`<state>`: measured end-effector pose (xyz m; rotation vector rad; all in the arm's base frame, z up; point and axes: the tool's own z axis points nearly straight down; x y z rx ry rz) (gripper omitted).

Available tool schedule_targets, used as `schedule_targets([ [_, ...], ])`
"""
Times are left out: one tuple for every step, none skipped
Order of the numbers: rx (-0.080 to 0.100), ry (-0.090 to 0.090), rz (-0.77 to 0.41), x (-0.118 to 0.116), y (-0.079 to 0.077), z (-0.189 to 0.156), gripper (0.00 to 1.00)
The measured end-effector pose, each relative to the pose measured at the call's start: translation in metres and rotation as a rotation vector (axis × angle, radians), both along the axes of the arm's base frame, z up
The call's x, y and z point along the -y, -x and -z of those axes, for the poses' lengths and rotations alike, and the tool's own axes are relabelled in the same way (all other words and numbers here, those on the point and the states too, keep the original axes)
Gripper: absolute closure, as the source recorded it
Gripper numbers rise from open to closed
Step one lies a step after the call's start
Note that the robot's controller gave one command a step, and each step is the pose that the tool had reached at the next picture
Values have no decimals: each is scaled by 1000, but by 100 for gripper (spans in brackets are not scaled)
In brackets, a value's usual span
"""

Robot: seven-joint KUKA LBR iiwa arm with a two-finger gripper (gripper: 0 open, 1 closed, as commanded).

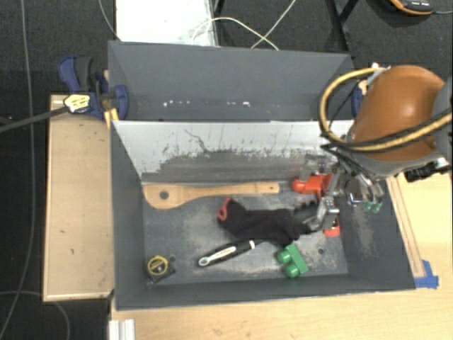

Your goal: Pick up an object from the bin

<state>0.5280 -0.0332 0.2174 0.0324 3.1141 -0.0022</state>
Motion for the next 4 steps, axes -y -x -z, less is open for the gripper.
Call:
schedule_targets([
  [-12, 1, -68, 1, -4, 11, 0],
  [4, 2, -53, -1, -4, 25, 0],
  [-3, 3, -122, -4, 7, 15, 0],
  [-2, 5, -217, 2, 1, 104, 0],
])
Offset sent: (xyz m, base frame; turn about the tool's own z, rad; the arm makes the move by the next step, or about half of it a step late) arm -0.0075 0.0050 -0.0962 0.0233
